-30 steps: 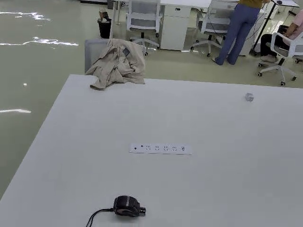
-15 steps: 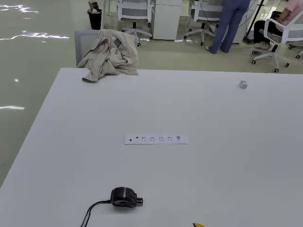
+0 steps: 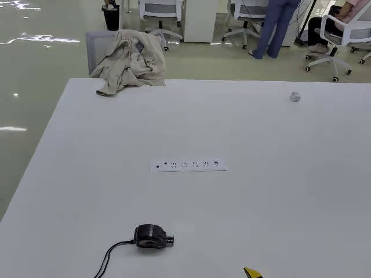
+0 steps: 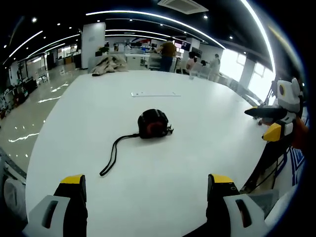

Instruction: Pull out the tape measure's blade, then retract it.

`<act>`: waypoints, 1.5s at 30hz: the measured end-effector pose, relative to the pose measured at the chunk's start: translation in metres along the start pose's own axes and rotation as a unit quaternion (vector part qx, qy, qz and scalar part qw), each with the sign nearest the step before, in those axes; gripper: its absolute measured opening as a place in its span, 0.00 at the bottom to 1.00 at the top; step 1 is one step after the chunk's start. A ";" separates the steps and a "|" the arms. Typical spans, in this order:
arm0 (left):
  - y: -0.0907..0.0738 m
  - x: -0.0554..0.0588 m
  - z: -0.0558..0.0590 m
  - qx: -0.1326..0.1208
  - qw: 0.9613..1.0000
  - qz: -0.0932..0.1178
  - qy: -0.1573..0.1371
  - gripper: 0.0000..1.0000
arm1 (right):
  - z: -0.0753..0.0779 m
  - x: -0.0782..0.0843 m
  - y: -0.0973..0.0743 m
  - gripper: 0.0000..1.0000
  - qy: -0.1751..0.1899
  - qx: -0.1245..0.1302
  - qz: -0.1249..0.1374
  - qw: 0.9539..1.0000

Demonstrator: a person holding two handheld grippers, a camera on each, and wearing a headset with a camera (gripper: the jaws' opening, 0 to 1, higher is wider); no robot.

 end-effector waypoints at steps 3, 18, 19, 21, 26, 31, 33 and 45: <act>-0.003 0.000 0.001 0.000 1.000 -0.002 0.003 1.00 | -0.007 -0.001 -0.003 1.00 0.002 -0.005 -0.001 1.000; -0.015 0.000 0.000 -0.003 1.000 -0.004 0.002 1.00 | -0.018 -0.004 -0.010 1.00 -0.001 -0.013 -0.002 1.000; -0.015 0.000 0.000 -0.003 1.000 -0.004 0.000 1.00 | -0.018 -0.004 -0.011 1.00 -0.002 -0.013 -0.003 1.000; -0.016 0.000 -0.001 -0.004 1.000 -0.003 -0.002 1.00 | -0.017 -0.003 -0.012 1.00 -0.003 -0.012 -0.003 1.000; -0.018 -0.003 -0.003 -0.010 1.000 0.001 -0.003 1.00 | -0.014 -0.004 -0.013 1.00 -0.002 -0.010 -0.003 1.000; -0.019 -0.004 -0.006 -0.019 1.000 -0.002 -0.003 1.00 | -0.013 -0.003 -0.012 1.00 0.000 -0.007 -0.004 1.000; -0.020 -0.003 -0.007 -0.018 1.000 -0.002 -0.005 1.00 | -0.013 -0.003 -0.012 1.00 0.001 -0.007 -0.005 1.000; -0.021 -0.002 -0.009 -0.021 1.000 -0.004 -0.016 1.00 | -0.013 0.000 -0.010 1.00 0.001 -0.004 -0.008 1.000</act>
Point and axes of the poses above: the centre of the closed fingertips' face, and the gripper's own axes: y roughly forward along the fingers, z roughly to its right, x roughly out of its underside, the point moved 1 cm from there along -y, roughly backward along the fingers, and after that the axes turned 6 degrees about -y, right-handed, at the moved point
